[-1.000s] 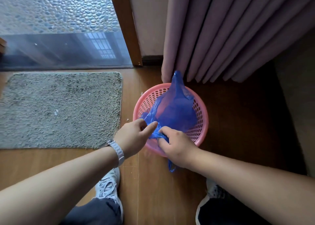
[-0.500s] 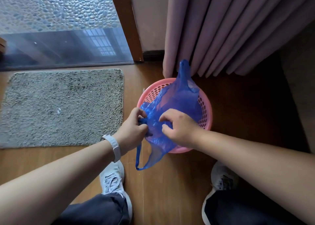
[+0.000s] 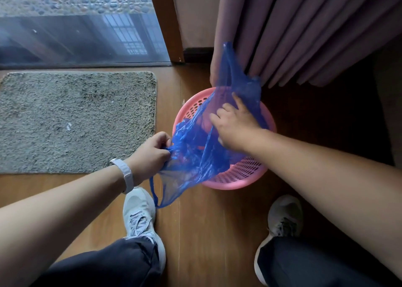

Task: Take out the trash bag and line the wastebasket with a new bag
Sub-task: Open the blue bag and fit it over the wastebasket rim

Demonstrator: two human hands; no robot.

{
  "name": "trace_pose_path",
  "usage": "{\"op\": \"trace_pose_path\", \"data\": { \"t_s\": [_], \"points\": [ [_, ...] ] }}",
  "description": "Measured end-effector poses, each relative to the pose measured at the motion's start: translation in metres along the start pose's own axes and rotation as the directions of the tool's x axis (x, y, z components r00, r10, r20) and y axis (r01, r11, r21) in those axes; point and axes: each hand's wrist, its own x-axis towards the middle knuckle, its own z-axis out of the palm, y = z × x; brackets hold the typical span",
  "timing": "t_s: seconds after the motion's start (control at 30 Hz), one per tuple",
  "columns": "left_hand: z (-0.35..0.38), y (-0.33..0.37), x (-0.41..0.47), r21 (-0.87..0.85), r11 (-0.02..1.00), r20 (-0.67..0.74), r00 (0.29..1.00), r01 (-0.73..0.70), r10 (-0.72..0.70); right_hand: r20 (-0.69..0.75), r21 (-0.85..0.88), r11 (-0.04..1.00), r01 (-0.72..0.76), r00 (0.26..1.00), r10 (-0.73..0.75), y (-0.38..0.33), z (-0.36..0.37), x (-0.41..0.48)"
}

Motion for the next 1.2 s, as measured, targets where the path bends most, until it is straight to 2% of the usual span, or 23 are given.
{"op": "trace_pose_path", "data": {
  "t_s": [0.1,0.17,0.27,0.37,0.5,0.57,0.63,0.7,0.77,0.87,0.97,1.0,1.03,1.13,1.2],
  "points": [
    [-0.004,-0.006,0.006,0.104,0.994,-0.081,0.996,-0.034,0.043,0.035,-0.024,0.999,-0.029,0.999,0.03,0.01,-0.001,-0.008],
    [-0.009,-0.011,0.01,0.261,0.963,-0.153,0.982,-0.069,0.112,-0.018,-0.025,1.0,0.014,1.0,-0.014,0.017,0.003,-0.023],
    [-0.016,-0.019,0.016,0.503,0.861,-0.219,0.954,-0.07,0.206,-0.062,0.058,0.995,0.082,0.995,-0.079,0.031,0.006,-0.05],
    [-0.018,-0.022,0.02,0.585,0.81,-0.291,0.927,-0.024,0.238,-0.087,0.147,0.974,0.174,0.983,-0.163,0.042,0.008,-0.079],
    [-0.022,-0.018,0.011,0.752,0.659,-0.286,0.917,0.034,0.279,-0.147,0.214,0.945,0.249,0.964,-0.22,0.04,0.01,-0.116],
    [-0.023,-0.012,-0.002,0.836,0.543,-0.193,0.883,-0.081,0.429,-0.115,0.239,0.944,0.226,0.972,-0.204,0.035,0.008,-0.123],
    [-0.021,-0.001,-0.015,0.899,0.341,-0.01,0.764,-0.276,0.645,-0.101,0.276,0.94,0.199,0.979,-0.177,0.031,0.005,-0.125],
    [-0.01,0.013,-0.022,0.914,0.127,0.162,0.635,-0.385,0.756,-0.12,0.324,0.924,0.202,0.978,-0.172,0.025,-0.001,-0.129],
    [0.008,0.022,-0.028,0.883,-0.048,0.326,0.535,-0.468,0.779,-0.117,0.347,0.915,0.208,0.977,-0.178,0.022,-0.005,-0.135],
    [0.037,0.022,-0.037,0.747,-0.268,0.584,0.408,-0.608,0.702,-0.093,0.353,0.912,0.208,0.978,-0.187,0.021,-0.005,-0.147],
    [0.057,0.015,-0.041,0.623,-0.414,0.744,0.341,-0.663,0.574,-0.093,0.381,0.9,0.212,0.977,-0.191,0.022,0.001,-0.157],
    [0.061,0.014,-0.04,0.606,-0.43,0.771,0.361,-0.669,0.525,-0.093,0.396,0.894,0.211,0.977,-0.189,0.023,0.004,-0.159],
    [0.064,0.012,-0.039,0.606,-0.425,0.783,0.41,-0.672,0.468,-0.091,0.425,0.883,0.2,0.98,-0.179,0.025,0.007,-0.16],
    [0.061,0.006,-0.034,0.685,-0.376,0.728,0.606,-0.624,0.32,-0.062,0.533,0.838,0.115,0.993,-0.096,0.03,0.019,-0.164],
    [0.053,0.001,-0.03,0.706,-0.352,0.707,0.639,-0.615,0.303,-0.059,0.585,0.808,0.079,0.997,-0.054,0.032,0.029,-0.166]
  ]
}}
